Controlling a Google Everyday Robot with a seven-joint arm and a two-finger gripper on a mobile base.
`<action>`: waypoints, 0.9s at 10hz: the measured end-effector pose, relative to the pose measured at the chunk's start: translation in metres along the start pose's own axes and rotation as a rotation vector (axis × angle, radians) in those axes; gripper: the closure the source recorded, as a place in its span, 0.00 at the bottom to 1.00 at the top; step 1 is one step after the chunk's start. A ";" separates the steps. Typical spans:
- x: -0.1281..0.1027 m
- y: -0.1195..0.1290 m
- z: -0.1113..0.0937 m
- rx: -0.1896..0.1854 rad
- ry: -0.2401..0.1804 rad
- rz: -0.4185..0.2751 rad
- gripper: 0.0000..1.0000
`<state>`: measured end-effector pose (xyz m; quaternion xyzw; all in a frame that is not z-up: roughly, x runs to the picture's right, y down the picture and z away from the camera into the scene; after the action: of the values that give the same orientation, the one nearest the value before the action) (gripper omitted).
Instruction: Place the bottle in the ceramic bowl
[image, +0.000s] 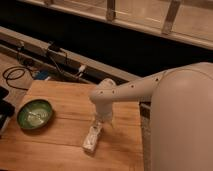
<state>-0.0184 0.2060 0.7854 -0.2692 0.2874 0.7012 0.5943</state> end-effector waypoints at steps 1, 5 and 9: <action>0.002 0.004 0.003 0.002 0.017 -0.003 0.35; 0.004 0.016 -0.007 -0.010 0.015 -0.004 0.35; 0.010 0.009 -0.001 0.013 0.026 0.007 0.35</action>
<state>-0.0291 0.2113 0.7786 -0.2733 0.3009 0.6978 0.5897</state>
